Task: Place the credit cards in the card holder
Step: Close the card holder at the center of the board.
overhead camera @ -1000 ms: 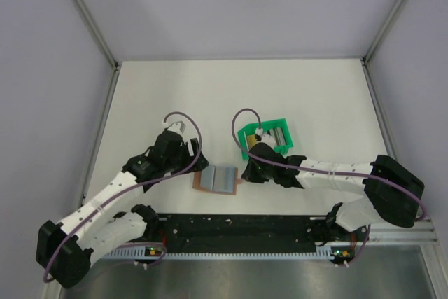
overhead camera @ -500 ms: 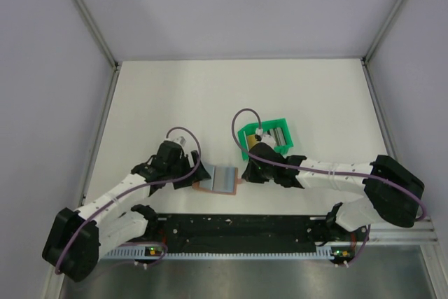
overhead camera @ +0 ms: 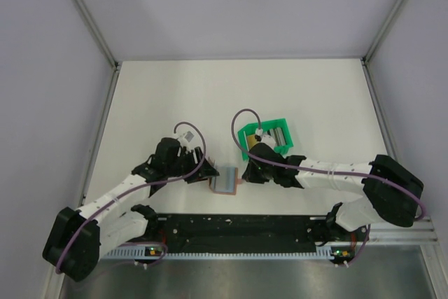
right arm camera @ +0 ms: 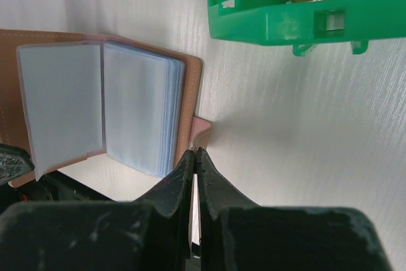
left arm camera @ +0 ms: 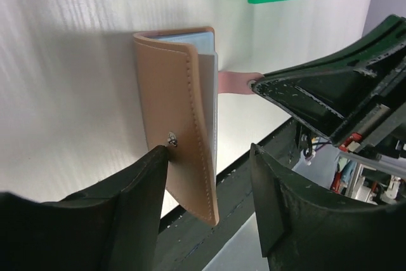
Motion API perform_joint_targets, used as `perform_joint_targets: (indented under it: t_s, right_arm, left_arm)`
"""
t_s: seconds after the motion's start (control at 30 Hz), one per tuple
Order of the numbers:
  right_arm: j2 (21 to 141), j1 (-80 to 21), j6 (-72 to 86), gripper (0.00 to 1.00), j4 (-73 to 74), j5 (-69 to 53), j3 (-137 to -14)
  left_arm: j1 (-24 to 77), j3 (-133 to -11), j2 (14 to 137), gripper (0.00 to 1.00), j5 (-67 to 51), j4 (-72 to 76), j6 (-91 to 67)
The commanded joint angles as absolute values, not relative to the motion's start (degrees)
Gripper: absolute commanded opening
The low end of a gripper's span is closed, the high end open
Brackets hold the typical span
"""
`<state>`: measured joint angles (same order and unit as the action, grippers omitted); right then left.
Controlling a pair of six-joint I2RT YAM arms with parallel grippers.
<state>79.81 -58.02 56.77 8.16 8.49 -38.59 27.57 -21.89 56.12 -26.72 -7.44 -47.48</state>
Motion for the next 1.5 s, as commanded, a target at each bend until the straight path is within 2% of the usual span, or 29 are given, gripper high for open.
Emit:
perform_joint_targets:
  t_s: [0.0, 0.13, 0.6, 0.93, 1.47]
  right_arm:
    - [80.4, -58.5, 56.6, 0.00, 7.7, 8.6, -39.5]
    - [80.4, -58.5, 56.6, 0.00, 7.7, 8.6, -39.5]
    - [78.9, -58.6, 56.6, 0.00, 7.7, 9.7, -38.9]
    - [79.0, -58.6, 56.3, 0.00, 7.2, 9.0, -39.1]
    - [87.2, -60.8, 50.9, 0.03, 8.4, 4.5, -48.9]
  left_arm:
    - [27.5, -22.9, 57.1, 0.57, -30.6, -1.8, -46.2]
    - [27.9, -22.9, 59.3, 0.51, -33.4, 2.0, -45.8]
    - [32.6, -23.1, 70.5, 0.46, -34.0, 7.2, -44.2]
    - [34.5, -23.5, 76.2, 0.30, -30.2, 6.2, -43.2]
    - [35.0, -24.8, 74.9, 0.30, -25.9, 1.8, -42.4]
